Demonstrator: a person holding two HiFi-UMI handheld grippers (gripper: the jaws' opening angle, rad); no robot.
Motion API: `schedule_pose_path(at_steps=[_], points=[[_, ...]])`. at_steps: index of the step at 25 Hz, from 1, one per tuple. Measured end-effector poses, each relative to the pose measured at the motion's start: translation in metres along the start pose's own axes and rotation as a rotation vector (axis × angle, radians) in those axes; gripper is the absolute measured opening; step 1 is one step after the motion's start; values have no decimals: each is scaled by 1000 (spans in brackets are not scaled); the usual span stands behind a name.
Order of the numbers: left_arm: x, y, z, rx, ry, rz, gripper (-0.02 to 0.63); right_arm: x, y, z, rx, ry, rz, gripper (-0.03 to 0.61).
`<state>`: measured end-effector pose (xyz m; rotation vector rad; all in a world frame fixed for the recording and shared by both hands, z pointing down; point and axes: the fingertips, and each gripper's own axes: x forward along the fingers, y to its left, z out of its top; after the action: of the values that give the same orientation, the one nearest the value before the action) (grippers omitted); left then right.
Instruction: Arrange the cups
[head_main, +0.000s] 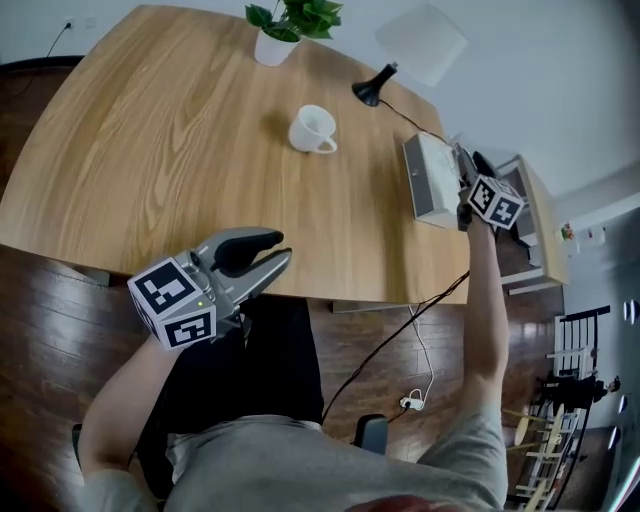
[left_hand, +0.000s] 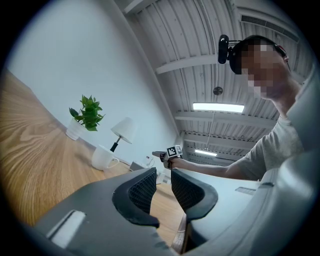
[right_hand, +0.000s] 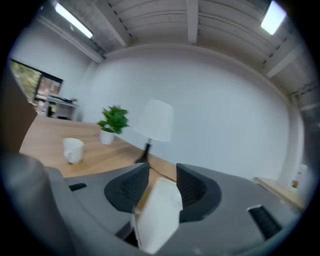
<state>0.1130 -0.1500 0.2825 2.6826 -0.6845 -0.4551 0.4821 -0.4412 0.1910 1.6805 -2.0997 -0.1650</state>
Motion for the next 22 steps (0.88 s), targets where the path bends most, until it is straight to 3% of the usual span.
schedule_pose_path(at_steps=[2,4,8,10,15,22], points=[[0,0,0,1,-1,1,89,-1,87,12,-59,-37,288,164],[1,-1,-1,1,0,4,89,-5,170,4,-129,-18,501,187],[2,1,-2,5,-5,6,89,-7,288,-23,-178,32,722,207],[4,1,-4,4,-5,4,89,1,312,-33,-156,44,731,207],[2,0,-3,1,-1,-2,89,35,315,-28,-64,20,625,207],[1,1,-3,-5,-5,-2,89,50,332,-15,-76,-11,641,140]])
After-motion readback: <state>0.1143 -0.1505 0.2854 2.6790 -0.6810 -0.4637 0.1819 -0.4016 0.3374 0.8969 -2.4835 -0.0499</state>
